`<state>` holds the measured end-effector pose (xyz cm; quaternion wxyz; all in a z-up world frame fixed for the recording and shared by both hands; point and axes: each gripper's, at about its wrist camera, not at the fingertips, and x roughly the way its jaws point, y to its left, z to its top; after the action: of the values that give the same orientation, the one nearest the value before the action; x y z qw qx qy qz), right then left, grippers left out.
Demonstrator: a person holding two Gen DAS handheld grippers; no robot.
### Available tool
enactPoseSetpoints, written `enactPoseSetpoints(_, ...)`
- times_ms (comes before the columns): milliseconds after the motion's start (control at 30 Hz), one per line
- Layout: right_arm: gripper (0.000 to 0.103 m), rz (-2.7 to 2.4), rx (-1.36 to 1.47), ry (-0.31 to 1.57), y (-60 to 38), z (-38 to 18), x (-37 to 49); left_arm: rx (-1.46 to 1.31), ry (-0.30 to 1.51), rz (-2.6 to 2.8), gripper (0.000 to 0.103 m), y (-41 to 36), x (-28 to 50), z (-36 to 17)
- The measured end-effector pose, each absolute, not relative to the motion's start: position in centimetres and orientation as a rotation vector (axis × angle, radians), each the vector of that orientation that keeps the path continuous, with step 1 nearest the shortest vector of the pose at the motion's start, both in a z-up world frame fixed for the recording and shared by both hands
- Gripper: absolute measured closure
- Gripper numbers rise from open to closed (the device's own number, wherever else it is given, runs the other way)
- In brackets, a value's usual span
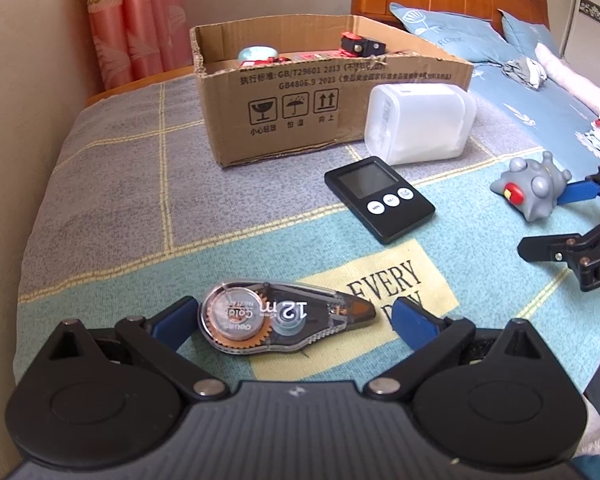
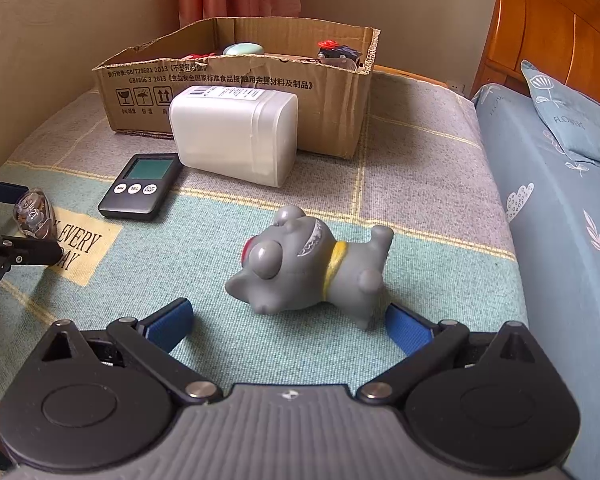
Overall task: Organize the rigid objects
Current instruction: 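Close left tool on the clear correction tape while right tool grasps grey dog, then carry tape and dog to the box while right tool opens to drop dog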
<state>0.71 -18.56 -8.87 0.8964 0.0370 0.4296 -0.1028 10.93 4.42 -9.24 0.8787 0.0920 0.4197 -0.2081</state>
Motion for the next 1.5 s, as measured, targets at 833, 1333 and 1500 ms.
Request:
enactPoseSetpoints(833,0.000,-0.230,0.080,0.906,-17.9,-8.3,2.4,0.185,0.859,-0.420,0.014,3.9,10.7,-9.0)
enactPoseSetpoints(1333,0.026,-0.270,0.034,0.914,-18.8,-7.8,3.5,0.181,0.895,-0.425,0.014,4.1,10.9,-8.5)
enactPoseSetpoints(1500,0.027,-0.244,0.028,0.931,-19.1,-7.5,3.2,0.183,0.887,-0.427,0.014,4.0,10.8,-7.6)
